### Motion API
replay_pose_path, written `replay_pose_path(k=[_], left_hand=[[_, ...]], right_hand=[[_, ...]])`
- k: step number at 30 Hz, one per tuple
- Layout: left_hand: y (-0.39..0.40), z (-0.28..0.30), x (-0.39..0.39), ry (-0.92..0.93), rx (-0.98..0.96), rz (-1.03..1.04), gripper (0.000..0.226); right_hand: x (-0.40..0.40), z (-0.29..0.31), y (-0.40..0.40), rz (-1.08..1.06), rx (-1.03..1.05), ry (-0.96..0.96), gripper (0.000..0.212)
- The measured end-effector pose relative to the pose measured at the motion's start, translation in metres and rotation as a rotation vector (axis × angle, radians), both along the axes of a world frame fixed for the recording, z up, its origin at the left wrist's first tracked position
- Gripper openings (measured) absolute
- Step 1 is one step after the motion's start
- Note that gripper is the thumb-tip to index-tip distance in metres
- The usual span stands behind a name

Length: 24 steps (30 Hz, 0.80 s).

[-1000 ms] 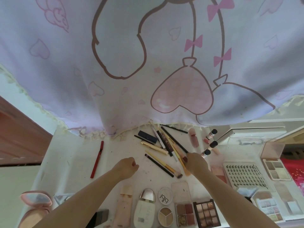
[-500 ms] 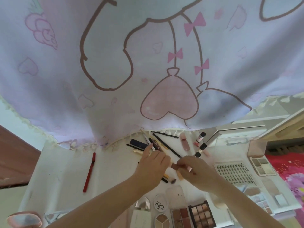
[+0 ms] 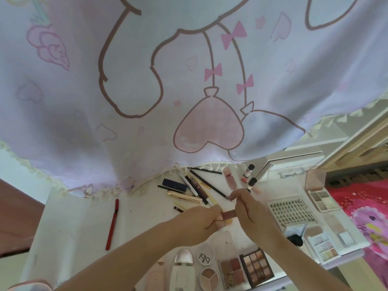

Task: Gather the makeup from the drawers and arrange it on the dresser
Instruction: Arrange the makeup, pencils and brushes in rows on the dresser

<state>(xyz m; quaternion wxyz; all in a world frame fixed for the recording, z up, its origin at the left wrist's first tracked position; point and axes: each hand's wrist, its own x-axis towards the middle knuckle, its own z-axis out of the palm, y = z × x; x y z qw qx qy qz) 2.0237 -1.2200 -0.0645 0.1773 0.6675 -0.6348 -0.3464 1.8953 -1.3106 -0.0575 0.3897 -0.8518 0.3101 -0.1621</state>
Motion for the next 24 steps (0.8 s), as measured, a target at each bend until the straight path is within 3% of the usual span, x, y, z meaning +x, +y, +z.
replay_pose_path(k=[5, 9, 11, 14, 17, 20, 24], left_hand=[[-0.006, 0.015, -0.005, 0.404, 0.188, -0.021, 0.022], [-0.013, 0.020, -0.001, 0.199, 0.037, 0.028, 0.029], [-0.017, 0.020, 0.002, 0.257, 0.045, 0.078, 0.021], [-0.022, 0.019, 0.002, 0.270, -0.003, 0.166, 0.021], [-0.026, 0.023, -0.004, 0.230, -0.019, 0.218, 0.023], [-0.033, 0.034, -0.006, 0.221, -0.046, 0.290, 0.022], [-0.040, 0.052, -0.018, -0.074, -0.165, 0.340, 0.020]], right_hand=[[-0.009, 0.010, -0.006, 0.041, -0.183, -0.085, 0.018], [0.001, 0.019, -0.013, 0.023, -0.004, 0.025, 0.021], [0.005, 0.025, -0.021, 0.076, 0.030, 0.103, 0.016], [0.010, 0.032, -0.036, 0.119, 0.042, 0.215, 0.036], [0.006, 0.035, -0.046, 0.170, 0.135, 0.096, 0.025], [-0.002, 0.041, -0.060, 0.252, 0.132, -0.036, 0.033], [-0.001, 0.056, -0.076, 0.285, 0.276, 0.041, 0.011]])
